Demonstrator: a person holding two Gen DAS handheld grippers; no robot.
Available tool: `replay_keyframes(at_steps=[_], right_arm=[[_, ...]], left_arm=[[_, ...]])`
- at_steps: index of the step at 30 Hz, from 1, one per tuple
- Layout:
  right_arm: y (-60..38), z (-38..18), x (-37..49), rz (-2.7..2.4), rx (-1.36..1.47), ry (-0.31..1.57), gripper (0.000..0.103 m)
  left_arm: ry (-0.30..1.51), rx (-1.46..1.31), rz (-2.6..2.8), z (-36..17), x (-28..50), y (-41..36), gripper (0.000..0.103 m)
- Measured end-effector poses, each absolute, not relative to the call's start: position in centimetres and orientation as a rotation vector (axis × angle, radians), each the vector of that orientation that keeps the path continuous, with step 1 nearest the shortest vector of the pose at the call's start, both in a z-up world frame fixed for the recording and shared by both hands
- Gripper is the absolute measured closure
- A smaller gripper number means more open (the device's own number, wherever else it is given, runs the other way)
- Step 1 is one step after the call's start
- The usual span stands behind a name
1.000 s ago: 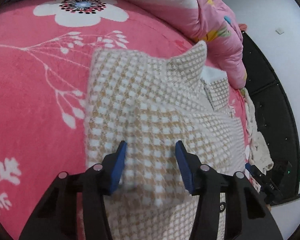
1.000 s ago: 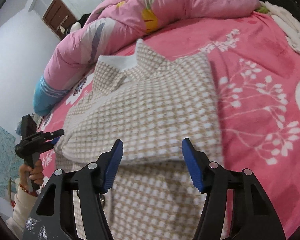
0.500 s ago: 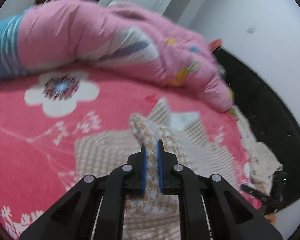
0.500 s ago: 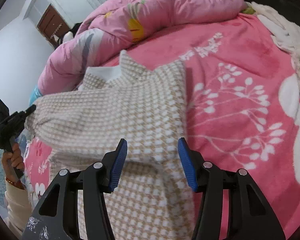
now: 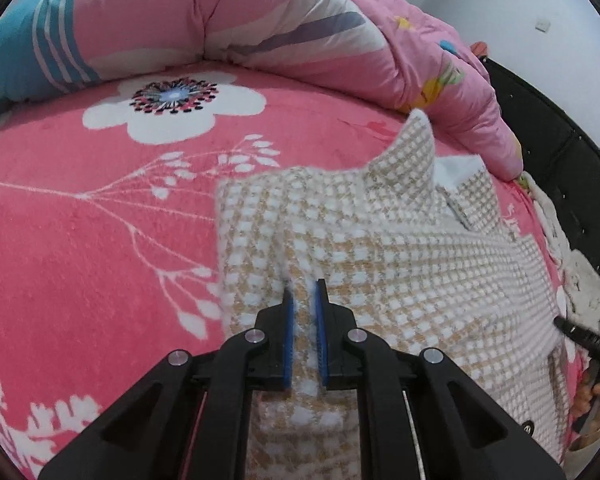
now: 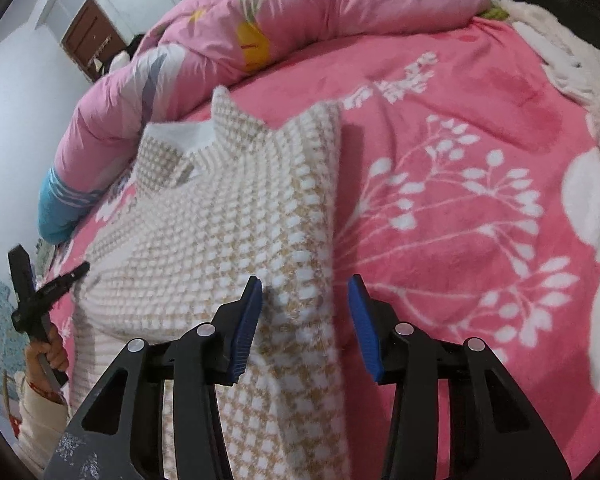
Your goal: Fold large clothes
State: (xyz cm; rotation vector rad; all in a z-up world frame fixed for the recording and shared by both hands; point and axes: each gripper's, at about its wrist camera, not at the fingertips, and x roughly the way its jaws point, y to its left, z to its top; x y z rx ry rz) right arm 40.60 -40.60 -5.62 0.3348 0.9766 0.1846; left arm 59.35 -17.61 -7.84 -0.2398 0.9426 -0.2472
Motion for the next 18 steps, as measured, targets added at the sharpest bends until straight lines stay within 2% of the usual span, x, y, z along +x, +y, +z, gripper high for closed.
replay_keyframes(at_steps=[1, 3, 4, 7, 9, 14, 16, 18], right_arm=[[-40.6, -5.8, 40.8, 0.187, 0.337, 0.981, 0.061], [-40.7, -5.9, 40.9, 0.193, 0.34, 0.982, 0.061], [-40.7, -5.7, 40.9, 0.194, 0.337, 0.983, 0.061], [-41.3, -3.9, 40.8, 0.183, 0.314, 0.954, 0.063], [-41.8, -2.0, 40.6, 0.191, 0.314, 0.908, 0.064], [-40.5, -0.3, 43.2, 0.193, 0.25, 0.886, 0.082], [-39.2, -1.3, 45.1, 0.22, 0.244, 0.914, 0.086], [-37.8, -3.7, 47.5, 0.227, 0.242, 0.977, 0.086]], left_arm=[[0.937, -0.241, -0.245, -8.0, 58.5, -15.8, 0.094], [0.93, -0.215, -0.235, -8.4, 59.2, -17.4, 0.093], [0.93, -0.208, -0.232, -8.1, 57.5, -15.0, 0.091], [0.919, -0.198, -0.221, -6.6, 54.9, -11.6, 0.085], [0.878, -0.181, -0.21, -5.5, 53.4, -10.7, 0.085], [0.764, -0.158, -0.227, -2.4, 51.3, -10.8, 0.085], [0.787, -0.15, -0.306, -2.7, 52.3, -13.4, 0.085], [0.848, -0.111, -0.358, -4.0, 53.7, -16.7, 0.085]])
